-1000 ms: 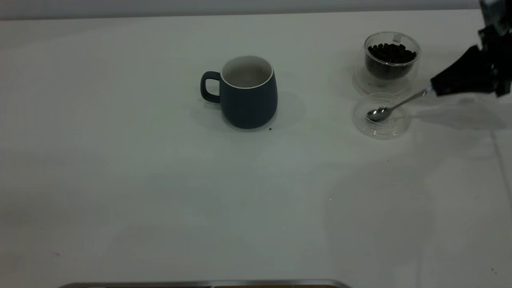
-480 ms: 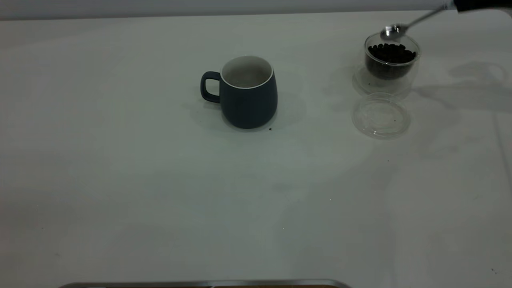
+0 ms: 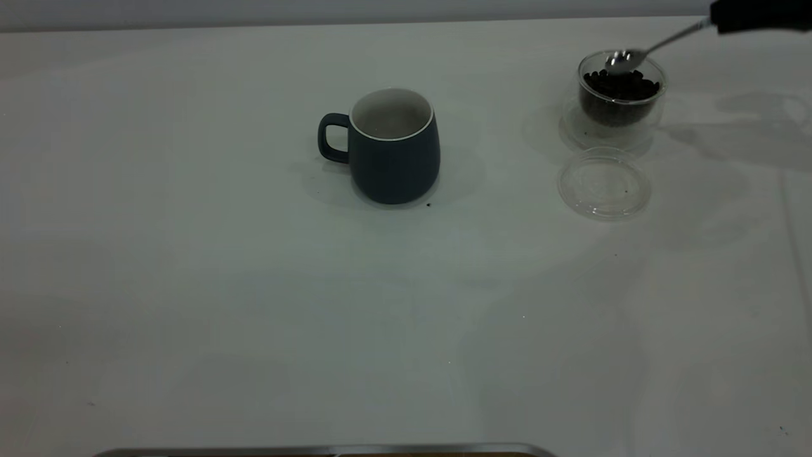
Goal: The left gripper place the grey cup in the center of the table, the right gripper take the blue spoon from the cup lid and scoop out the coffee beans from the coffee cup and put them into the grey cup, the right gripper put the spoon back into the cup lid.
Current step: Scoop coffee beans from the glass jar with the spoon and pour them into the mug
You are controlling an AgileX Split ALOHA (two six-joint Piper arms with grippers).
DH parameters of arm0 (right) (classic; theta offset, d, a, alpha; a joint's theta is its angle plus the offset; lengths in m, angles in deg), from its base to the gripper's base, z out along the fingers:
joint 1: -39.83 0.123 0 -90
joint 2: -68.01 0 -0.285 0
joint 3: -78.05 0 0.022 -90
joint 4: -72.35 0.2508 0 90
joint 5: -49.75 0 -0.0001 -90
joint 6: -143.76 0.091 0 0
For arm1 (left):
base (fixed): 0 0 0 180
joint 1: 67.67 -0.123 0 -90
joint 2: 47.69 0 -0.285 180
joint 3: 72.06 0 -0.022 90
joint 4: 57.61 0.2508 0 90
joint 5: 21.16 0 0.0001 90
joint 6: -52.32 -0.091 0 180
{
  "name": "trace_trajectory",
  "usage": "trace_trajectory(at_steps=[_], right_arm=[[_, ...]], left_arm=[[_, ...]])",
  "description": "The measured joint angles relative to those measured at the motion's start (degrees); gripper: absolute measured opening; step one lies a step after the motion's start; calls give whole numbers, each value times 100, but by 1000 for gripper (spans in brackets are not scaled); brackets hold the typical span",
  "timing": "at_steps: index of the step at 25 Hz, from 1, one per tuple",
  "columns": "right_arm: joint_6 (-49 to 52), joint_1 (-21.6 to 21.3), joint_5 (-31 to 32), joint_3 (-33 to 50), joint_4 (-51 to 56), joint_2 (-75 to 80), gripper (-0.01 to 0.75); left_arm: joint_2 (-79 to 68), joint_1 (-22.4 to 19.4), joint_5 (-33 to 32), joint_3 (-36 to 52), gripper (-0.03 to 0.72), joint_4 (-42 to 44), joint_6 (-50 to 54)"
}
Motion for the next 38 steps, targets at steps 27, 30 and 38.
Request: trace_trajectory(at_steps=[27,30,38], right_arm=[[362,73,-8,-17,183,524,97],[362,136,46,-17,233,524,97],[569,133,182,-17,266,526,97]], left_arm=[[0,0,0,0,555,0,0],[0,0,0,0,555,0,0],[0,0,0,0,555,0,0]])
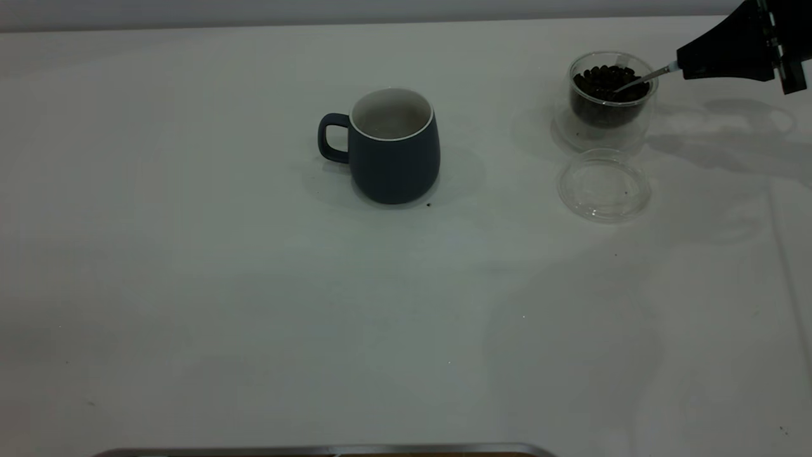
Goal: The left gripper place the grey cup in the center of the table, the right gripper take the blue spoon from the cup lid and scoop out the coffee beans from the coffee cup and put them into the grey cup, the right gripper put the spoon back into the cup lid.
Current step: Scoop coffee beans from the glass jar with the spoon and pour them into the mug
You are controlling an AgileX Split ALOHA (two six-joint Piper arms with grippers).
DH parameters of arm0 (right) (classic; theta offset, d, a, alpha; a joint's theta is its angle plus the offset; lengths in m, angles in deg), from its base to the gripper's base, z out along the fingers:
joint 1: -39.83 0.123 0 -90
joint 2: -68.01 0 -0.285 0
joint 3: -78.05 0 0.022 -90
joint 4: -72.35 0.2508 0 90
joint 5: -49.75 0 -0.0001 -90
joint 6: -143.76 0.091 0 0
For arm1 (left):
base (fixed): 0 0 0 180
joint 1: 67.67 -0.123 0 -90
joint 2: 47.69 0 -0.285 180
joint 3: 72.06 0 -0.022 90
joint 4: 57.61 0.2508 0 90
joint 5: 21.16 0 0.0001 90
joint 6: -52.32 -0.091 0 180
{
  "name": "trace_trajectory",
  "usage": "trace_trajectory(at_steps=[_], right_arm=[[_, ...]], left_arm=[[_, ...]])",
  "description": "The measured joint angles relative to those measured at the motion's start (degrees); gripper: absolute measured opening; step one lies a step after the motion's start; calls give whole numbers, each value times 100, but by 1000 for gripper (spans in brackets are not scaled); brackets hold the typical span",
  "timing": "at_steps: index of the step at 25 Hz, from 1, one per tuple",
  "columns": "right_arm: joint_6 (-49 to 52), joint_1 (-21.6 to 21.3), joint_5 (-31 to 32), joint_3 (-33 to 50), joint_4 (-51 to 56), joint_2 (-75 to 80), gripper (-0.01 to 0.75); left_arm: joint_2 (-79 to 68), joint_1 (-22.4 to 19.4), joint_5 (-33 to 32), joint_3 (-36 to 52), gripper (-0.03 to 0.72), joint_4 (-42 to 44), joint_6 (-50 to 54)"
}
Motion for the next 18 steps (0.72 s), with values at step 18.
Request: trace_trajectory(at_steps=[18], right_arm=[[93,-345,393,0,245,21,97]], left_arm=[[0,0,0,0,555,0,0]])
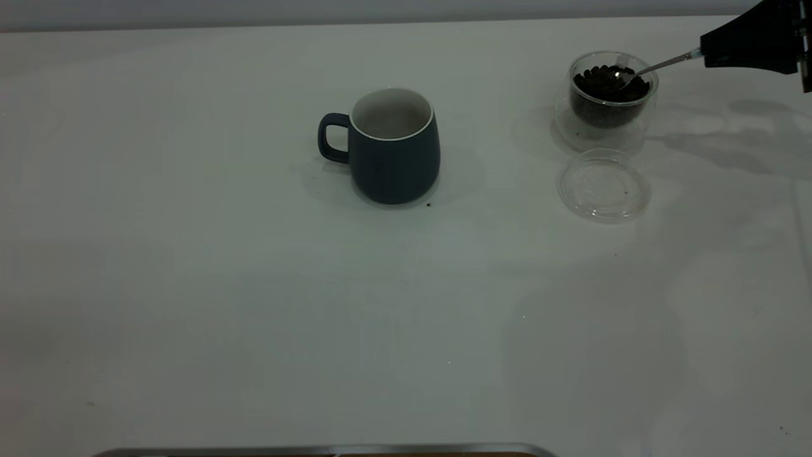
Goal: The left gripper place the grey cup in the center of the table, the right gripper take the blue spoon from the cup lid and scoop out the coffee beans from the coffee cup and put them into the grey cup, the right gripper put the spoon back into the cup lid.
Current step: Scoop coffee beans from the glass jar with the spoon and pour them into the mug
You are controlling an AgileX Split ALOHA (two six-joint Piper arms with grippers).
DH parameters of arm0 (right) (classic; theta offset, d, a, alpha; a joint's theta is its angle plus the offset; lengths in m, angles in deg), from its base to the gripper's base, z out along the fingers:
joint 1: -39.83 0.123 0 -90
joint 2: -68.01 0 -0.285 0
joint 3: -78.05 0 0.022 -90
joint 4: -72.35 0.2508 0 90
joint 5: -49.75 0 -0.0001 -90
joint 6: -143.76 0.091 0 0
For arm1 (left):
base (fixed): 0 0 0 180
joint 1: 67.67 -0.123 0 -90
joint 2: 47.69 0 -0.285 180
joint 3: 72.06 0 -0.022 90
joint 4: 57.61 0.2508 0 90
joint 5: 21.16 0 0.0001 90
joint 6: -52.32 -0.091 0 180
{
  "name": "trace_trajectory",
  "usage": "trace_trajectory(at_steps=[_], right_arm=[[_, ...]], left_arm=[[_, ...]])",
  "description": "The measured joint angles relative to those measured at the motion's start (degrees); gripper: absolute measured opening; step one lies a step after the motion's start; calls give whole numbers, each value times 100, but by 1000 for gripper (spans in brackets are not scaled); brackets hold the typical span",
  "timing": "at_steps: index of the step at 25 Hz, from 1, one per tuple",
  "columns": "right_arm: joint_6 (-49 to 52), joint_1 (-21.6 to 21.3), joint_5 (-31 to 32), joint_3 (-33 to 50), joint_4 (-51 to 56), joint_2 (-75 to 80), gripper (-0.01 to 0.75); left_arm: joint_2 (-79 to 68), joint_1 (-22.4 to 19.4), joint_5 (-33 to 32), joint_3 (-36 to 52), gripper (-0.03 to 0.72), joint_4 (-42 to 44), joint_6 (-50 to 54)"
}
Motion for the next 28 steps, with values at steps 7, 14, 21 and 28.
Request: trace_trajectory(at_steps=[7,14,21,28], right_arm=[[71,-285,12,0,250,0,97],[213,-293,18,0,51,0,97],[261,-245,18,0,133,-17,97],[357,-76,32,0,247,-106,97]], left_arm=[[0,0,0,0,555,0,0],[0,0,0,0,555,0,0],[0,0,0,0,555,0,0],[0,0,0,0,555,0,0]])
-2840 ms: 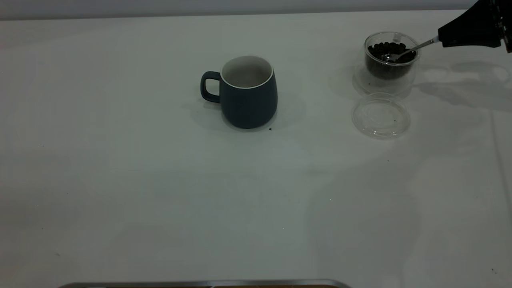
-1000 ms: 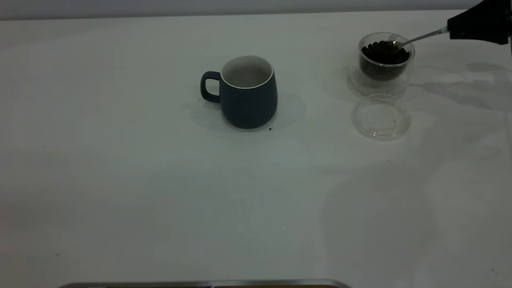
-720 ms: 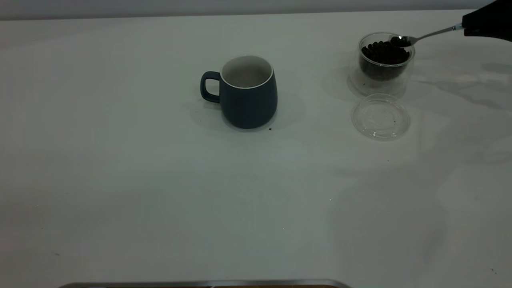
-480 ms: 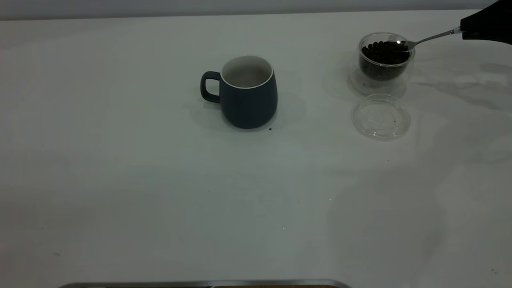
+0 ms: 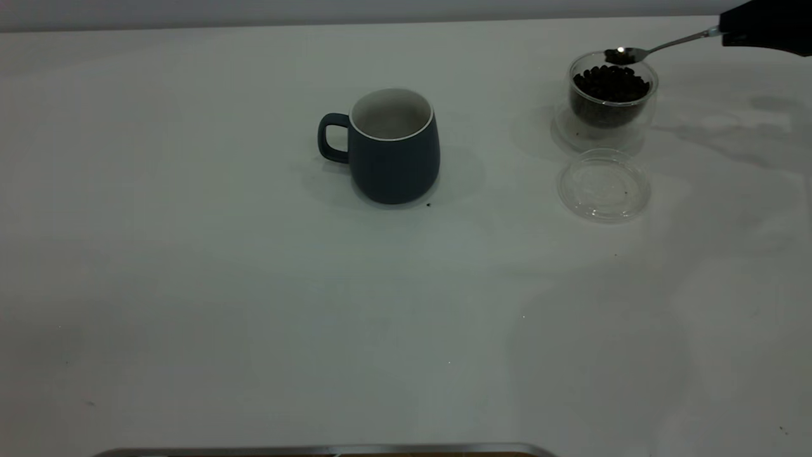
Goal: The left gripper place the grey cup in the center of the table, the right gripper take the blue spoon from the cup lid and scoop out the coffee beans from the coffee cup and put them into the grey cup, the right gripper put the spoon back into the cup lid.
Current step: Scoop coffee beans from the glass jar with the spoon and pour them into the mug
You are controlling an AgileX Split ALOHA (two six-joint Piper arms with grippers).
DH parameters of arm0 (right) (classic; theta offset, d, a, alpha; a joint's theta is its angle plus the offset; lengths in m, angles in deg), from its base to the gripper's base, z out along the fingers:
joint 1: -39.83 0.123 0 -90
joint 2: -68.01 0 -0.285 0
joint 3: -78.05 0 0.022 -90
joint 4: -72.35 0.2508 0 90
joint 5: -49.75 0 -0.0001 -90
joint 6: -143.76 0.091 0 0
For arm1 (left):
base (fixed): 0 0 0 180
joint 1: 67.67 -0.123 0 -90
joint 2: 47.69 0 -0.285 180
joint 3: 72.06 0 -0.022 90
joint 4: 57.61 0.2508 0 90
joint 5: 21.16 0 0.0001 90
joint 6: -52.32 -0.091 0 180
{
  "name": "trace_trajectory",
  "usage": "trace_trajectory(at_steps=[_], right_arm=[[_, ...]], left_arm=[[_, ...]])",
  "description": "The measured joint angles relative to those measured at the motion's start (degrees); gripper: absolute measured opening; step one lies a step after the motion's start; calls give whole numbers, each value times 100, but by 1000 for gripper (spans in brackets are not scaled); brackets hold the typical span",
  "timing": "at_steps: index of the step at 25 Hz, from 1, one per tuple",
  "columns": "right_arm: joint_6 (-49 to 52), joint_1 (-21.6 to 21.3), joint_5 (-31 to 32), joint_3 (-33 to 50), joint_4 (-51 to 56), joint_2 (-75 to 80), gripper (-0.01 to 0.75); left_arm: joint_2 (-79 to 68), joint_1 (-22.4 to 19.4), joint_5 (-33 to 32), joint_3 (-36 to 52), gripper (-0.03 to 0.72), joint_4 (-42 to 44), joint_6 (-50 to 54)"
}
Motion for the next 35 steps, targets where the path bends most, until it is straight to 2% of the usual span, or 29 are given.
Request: trace_trajectory(at_steps=[29,35], right_arm=[[162,2144,-5,0,590,0,97],[-131,2459,-173,0,590,0,97]], left_arm=[[0,0,0,0,555,0,0],[0,0,0,0,555,0,2]])
